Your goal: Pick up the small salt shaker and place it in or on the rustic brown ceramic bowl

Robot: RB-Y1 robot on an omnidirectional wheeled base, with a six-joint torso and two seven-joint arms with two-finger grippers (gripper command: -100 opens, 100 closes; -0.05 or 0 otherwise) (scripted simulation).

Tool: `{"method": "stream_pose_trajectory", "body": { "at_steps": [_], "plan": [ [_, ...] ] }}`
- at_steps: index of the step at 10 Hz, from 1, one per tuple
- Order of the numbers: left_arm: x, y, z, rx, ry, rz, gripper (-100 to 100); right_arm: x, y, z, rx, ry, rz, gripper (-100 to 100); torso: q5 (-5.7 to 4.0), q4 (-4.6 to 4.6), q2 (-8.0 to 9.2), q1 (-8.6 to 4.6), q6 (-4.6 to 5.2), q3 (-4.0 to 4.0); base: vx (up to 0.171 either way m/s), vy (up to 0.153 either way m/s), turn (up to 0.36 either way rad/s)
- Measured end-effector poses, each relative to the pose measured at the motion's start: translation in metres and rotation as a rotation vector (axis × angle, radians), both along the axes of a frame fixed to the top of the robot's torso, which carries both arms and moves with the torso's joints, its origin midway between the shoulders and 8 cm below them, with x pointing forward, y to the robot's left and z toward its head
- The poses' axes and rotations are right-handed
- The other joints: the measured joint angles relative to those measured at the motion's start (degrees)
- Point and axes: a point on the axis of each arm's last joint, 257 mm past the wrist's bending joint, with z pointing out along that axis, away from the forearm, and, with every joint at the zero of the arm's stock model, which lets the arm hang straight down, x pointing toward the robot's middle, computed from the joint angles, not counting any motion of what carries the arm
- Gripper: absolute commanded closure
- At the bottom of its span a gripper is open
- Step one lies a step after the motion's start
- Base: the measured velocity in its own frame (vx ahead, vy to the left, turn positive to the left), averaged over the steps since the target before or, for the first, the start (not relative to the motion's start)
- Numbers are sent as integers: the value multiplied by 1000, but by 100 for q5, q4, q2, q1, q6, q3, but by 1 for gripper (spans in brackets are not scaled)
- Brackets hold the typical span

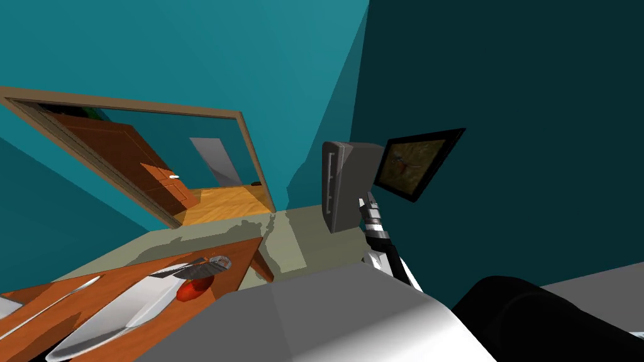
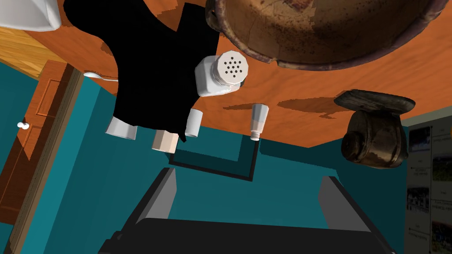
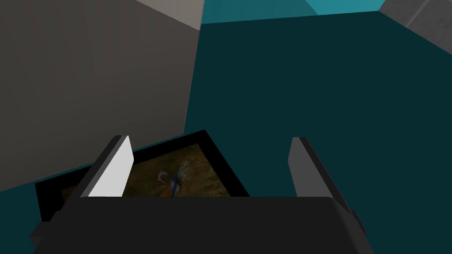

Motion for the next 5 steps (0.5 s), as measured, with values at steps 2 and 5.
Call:
{"method": "stream_pose_trajectory", "body": {
  "at_steps": [2, 5],
  "plan": [
    [-32, -1, 8, 5, 15, 48, -100, 0, 0, 0, 0, 0, 0, 0, 0, 3, 13, -3, 0, 7, -66, -10, -134],
    [-69, 3, 27, 26, 24, 114, -100, 0, 0, 0, 0, 0, 0, 0, 0, 3, 13, -5, 4, 7, -71, -24, -231]
  ]
}}
